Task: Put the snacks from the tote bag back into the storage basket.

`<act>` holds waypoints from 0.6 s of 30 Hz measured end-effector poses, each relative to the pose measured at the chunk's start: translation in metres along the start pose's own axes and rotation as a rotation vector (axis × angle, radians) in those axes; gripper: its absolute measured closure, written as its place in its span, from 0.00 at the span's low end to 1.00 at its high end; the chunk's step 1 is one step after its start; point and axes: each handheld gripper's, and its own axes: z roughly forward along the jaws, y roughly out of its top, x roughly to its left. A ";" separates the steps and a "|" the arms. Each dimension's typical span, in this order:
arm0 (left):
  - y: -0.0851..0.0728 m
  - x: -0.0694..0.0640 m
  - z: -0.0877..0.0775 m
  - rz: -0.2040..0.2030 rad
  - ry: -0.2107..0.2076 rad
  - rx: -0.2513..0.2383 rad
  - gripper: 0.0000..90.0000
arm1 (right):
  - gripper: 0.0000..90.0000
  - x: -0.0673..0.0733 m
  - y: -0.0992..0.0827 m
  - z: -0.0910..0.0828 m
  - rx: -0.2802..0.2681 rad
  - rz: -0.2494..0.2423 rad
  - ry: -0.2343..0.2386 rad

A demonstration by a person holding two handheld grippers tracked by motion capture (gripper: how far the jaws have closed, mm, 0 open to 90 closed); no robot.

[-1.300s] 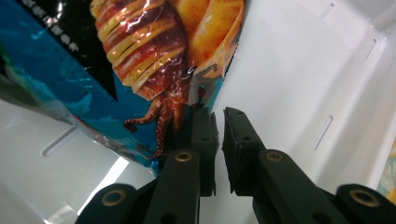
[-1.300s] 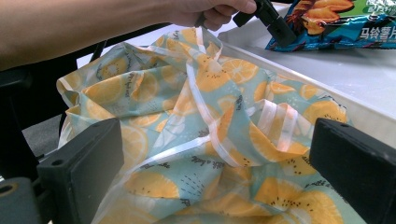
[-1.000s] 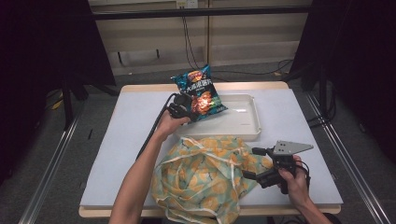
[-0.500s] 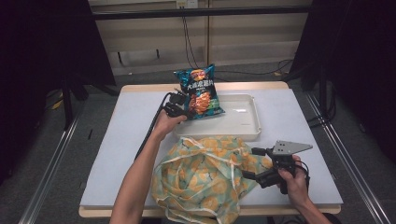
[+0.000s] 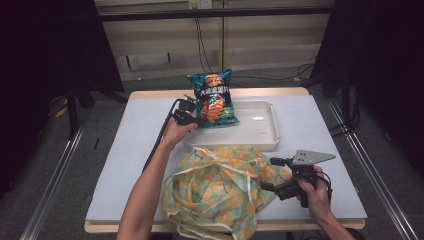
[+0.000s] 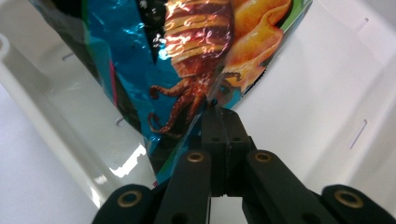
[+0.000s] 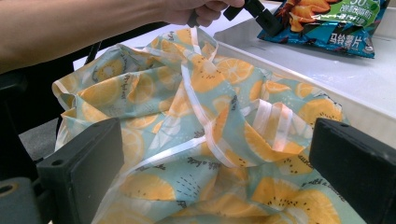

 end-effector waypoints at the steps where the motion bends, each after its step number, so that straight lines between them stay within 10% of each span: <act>1: 0.000 0.003 -0.003 0.026 0.003 0.029 1.00 | 0.03 0.000 0.000 0.000 0.001 0.001 -0.001; 8: -0.004 0.001 -0.003 -0.012 -0.006 -0.001 0.97 | 0.03 0.000 0.000 -0.001 -0.002 0.001 -0.002; 10: -0.005 0.002 -0.007 0.049 -0.018 0.036 0.97 | 0.03 0.000 0.000 -0.001 -0.005 0.001 -0.001; 18: -0.012 -0.005 -0.028 0.020 -0.057 -0.092 0.91 | 0.02 -0.002 0.001 -0.003 -0.013 0.006 -0.004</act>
